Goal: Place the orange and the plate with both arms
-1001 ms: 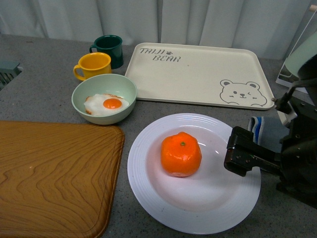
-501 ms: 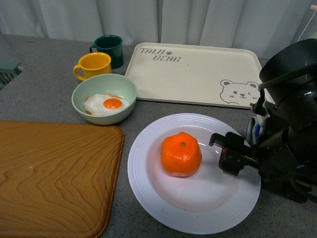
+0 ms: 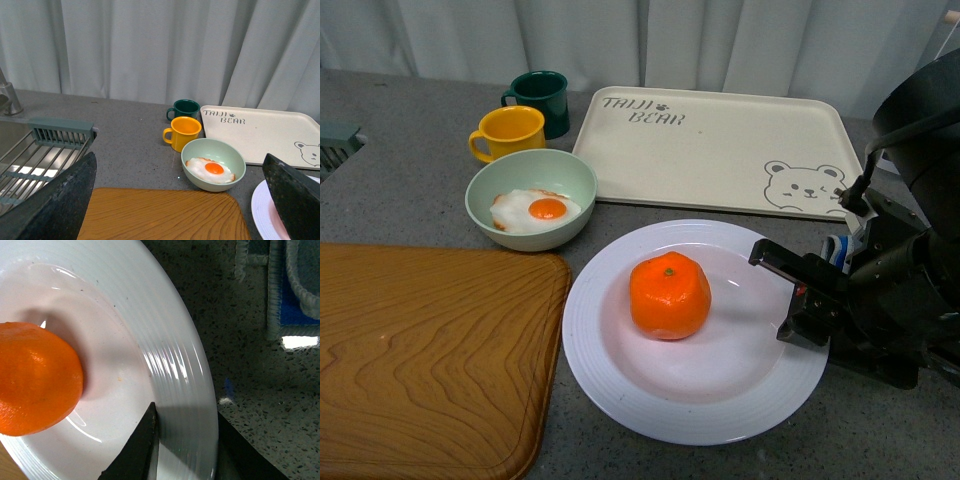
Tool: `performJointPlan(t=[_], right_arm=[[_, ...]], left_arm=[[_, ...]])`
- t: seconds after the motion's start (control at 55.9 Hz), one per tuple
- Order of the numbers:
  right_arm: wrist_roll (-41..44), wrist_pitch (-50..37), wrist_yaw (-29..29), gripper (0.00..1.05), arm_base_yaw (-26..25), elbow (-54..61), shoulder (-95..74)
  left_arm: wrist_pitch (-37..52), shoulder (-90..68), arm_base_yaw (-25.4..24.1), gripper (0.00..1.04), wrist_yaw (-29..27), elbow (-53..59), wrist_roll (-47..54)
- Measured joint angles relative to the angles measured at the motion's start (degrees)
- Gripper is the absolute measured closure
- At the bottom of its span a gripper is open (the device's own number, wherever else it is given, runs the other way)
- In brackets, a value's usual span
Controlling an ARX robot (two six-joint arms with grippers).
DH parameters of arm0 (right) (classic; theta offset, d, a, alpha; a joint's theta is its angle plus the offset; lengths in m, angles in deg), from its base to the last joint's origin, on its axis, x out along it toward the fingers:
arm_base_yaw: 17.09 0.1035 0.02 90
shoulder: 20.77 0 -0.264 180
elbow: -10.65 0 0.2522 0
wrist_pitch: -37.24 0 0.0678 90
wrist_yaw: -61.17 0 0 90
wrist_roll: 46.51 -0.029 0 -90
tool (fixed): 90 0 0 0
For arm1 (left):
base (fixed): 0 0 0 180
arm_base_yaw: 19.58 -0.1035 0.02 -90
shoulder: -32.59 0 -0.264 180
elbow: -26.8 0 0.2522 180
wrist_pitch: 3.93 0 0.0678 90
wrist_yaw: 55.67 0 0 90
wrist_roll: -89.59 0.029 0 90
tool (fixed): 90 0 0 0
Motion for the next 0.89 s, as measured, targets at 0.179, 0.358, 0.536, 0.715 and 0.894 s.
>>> performJointPlan(t=[0.179, 0.358, 0.536, 0.715, 0.894], right_arm=[[-2.1, -4.9, 3.4, 0.89, -1.2, 3.4, 3.1], [-5.8, -12.5, 6.7, 0.98, -2.3, 6.4, 6.4], [-8.5, -18.8, 9.4, 1.03, -3.1, 8.3, 7.2], [-9.2, -24.5, 11.5, 1.03, -4.1, 10.5, 7.2], [-8.3, -33.1, 13.9, 1.04, -5.2, 13.4, 7.2]], left_arm=[[0.0, 0.0, 0.0, 0.07, 0.0, 0.0, 0.0], [0.0, 0.0, 0.0, 0.07, 0.0, 0.0, 0.0], [0.0, 0.0, 0.0, 0.07, 0.0, 0.0, 0.0], [0.0, 0.0, 0.0, 0.07, 0.0, 0.0, 0.0], [0.0, 0.0, 0.0, 0.07, 0.0, 0.0, 0.0]])
